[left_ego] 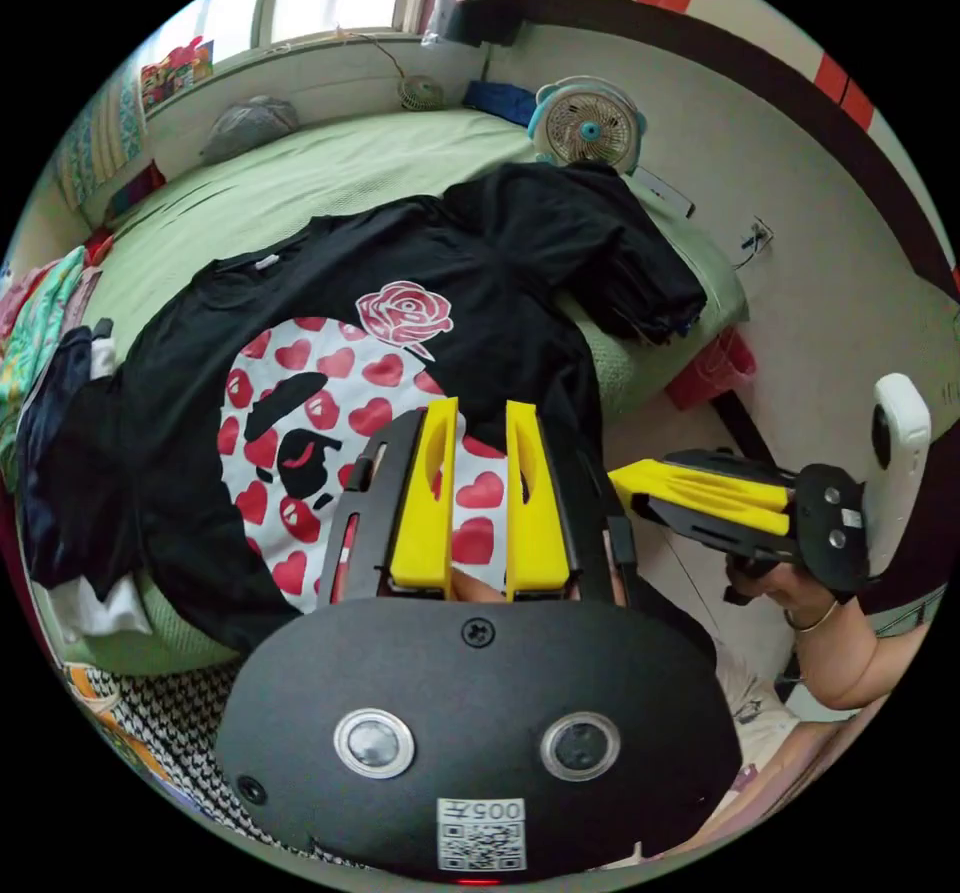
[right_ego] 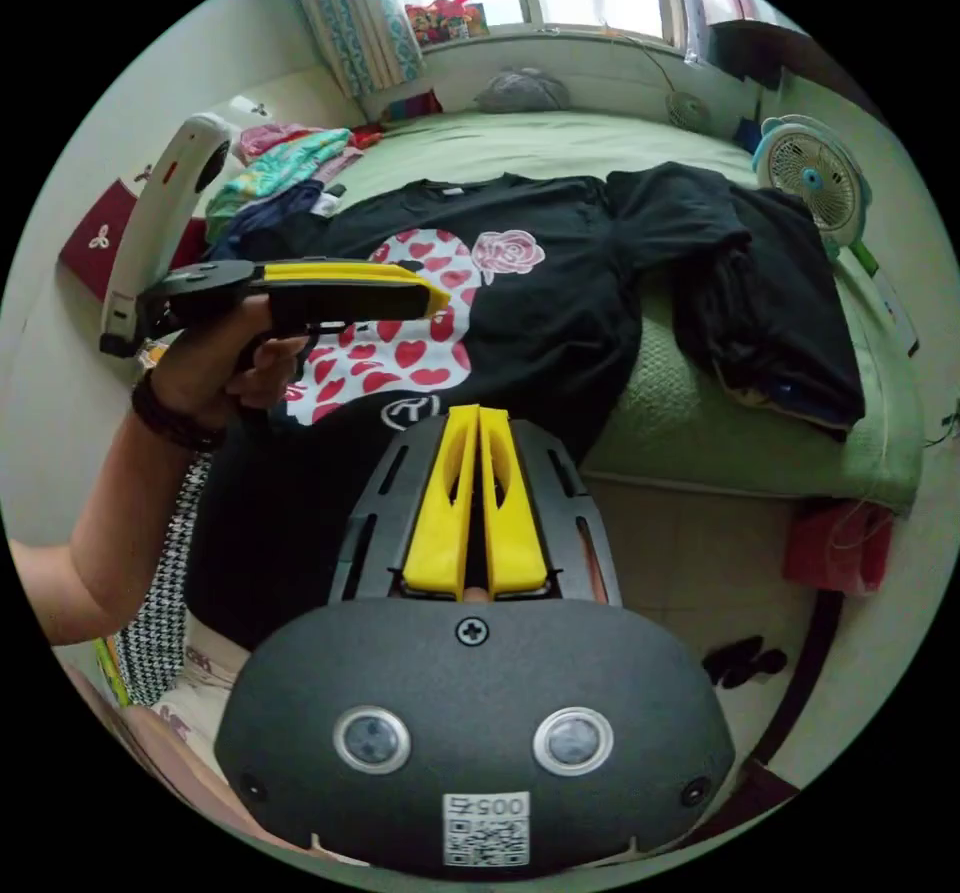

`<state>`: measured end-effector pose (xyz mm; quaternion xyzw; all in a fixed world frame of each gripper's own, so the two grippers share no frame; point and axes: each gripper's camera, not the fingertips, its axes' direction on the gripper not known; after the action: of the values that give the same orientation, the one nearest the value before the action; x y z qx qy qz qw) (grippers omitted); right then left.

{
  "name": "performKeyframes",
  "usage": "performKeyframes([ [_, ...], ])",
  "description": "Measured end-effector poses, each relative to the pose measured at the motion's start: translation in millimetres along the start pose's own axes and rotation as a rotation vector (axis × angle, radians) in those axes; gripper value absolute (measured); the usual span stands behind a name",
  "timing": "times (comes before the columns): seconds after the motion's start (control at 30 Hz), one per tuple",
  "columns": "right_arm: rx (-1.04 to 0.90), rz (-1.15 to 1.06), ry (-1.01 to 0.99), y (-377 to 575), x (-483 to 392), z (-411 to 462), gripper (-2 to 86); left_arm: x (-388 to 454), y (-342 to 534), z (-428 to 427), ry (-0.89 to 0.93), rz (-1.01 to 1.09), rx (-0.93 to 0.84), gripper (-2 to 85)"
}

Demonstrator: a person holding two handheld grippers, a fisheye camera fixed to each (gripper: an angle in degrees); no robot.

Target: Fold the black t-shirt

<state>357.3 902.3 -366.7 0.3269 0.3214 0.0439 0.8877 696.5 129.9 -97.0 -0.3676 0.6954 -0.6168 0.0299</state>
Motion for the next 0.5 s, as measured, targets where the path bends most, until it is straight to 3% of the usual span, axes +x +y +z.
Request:
performKeyframes([
  [0.33,0.147,-0.025,0.215,-116,87,-45,7.1,8,-68,41,0.042,0.086,-0.033,8.3],
  [0.5,0.072,0.152,0.245,-194,150,-26,9.9,17,-89,50,0.002,0.125,-0.022,7.8],
])
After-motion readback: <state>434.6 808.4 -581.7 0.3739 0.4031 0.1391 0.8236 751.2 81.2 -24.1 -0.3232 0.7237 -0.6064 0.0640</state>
